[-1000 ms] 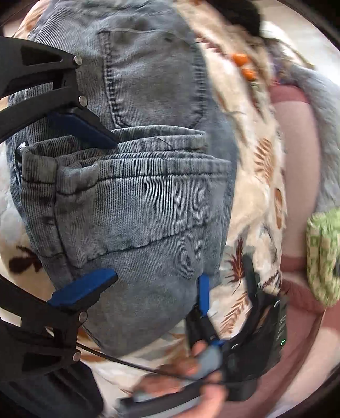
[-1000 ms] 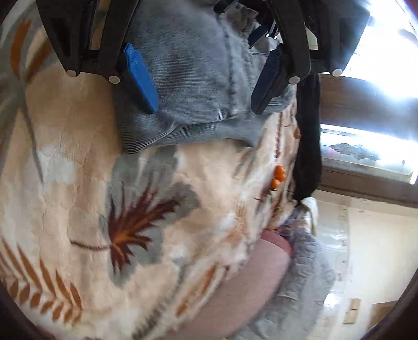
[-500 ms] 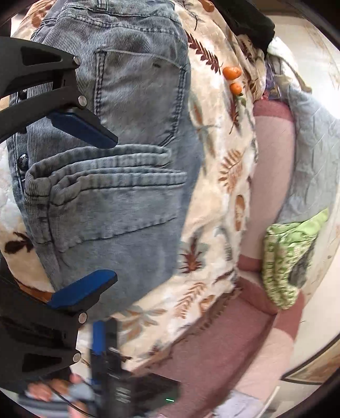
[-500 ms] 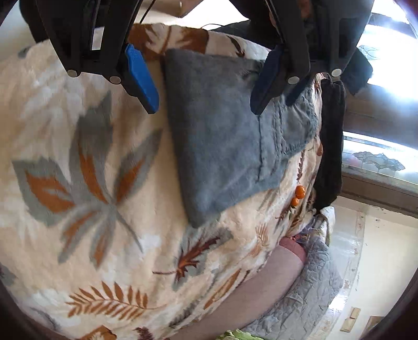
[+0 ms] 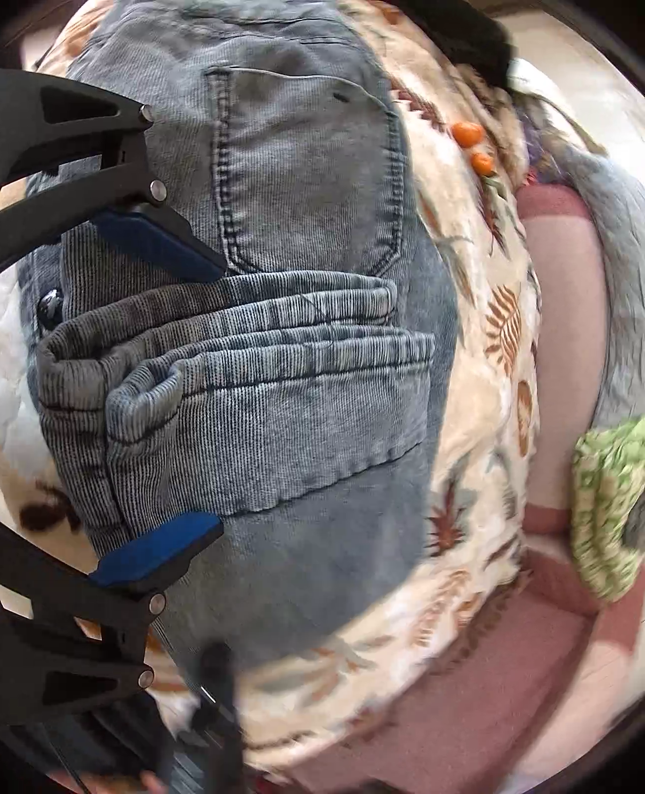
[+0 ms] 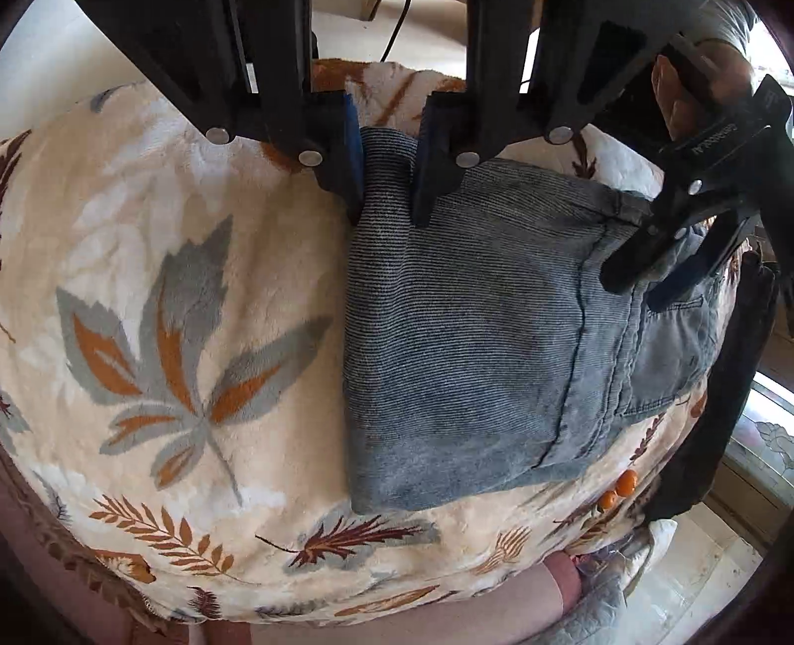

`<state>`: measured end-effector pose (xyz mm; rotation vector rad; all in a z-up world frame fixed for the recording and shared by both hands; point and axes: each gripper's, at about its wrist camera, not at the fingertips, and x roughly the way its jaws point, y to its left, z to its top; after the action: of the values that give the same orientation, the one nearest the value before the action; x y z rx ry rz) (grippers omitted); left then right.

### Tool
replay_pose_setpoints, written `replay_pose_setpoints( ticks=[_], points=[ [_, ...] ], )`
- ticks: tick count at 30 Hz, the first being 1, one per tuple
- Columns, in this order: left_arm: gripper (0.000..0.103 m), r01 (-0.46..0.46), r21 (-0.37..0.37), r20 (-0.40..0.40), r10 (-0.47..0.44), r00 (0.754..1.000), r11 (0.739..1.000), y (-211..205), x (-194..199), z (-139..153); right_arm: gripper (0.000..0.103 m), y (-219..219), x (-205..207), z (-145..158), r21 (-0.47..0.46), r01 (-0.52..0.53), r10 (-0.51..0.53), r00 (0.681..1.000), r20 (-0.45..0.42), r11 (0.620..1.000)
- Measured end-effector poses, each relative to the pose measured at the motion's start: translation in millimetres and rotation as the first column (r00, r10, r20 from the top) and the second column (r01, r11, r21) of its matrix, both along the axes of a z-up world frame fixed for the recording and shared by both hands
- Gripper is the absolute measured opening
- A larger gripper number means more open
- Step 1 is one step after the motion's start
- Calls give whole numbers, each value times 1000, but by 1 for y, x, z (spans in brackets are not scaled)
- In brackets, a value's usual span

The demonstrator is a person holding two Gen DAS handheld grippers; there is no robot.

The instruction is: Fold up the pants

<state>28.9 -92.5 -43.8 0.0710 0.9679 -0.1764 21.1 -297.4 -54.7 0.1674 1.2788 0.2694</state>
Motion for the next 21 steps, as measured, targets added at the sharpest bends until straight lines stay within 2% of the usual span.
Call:
replay_pose_setpoints(
  ticks=[1, 2, 5, 6, 8, 11, 14, 15, 17, 18, 19, 21],
  points=[
    [94, 7, 38, 13, -8, 1000, 999, -5, -2, 1, 26, -6, 2, 8, 22, 11, -11, 1000, 0, 1000],
    [94, 0, 43, 18, -1, 1000, 999, -7, -3, 1, 27, -13, 5, 20, 46, 31, -32, 999, 20, 998],
    [94, -5, 24, 7, 5, 1000, 1000, -4, -1, 0, 29, -31, 25, 51, 103, 82, -91, 992, 86, 991],
    [94, -7, 23, 6, 7, 1000, 1000, -3, -1, 0, 32, -33, 37, 55, 131, 85, -97, 991, 93, 988],
    [95, -10, 28, 10, 9, 1000, 1000, -4, 0, 0, 34, -32, 69, 53, 177, 88, -104, 991, 86, 980],
    [96, -8, 26, 16, 8, 1000, 1000, -3, -3, -1, 34, -26, 117, 26, 181, 107, -114, 993, 27, 978],
    [96, -1, 24, 19, 0, 1000, 1000, -1, -4, -1, 28, -13, 143, 0, 151, 89, -84, 996, -36, 985],
    [96, 2, 24, 22, -2, 1000, 1000, -1, -5, -1, 22, -7, 143, 4, 98, 59, -59, 998, -5, 993],
    [96, 3, 25, 25, -4, 1000, 1000, -1, -5, -1, 18, 2, 139, 12, -5, 28, -27, 997, 69, 1000],
    [96, 5, 28, 28, -5, 1000, 1000, -2, -6, -1, 18, 7, 137, 9, -91, 14, -5, 995, 100, 996],
    [96, 5, 31, 28, -6, 1000, 1000, -2, -5, -1, 17, 9, 137, 3, -122, -4, 16, 995, 97, 992],
    [96, 4, 27, 31, -5, 1000, 1000, -2, -6, -1, 18, 3, 136, 3, -80, 19, -10, 994, 107, 997]
  ],
)
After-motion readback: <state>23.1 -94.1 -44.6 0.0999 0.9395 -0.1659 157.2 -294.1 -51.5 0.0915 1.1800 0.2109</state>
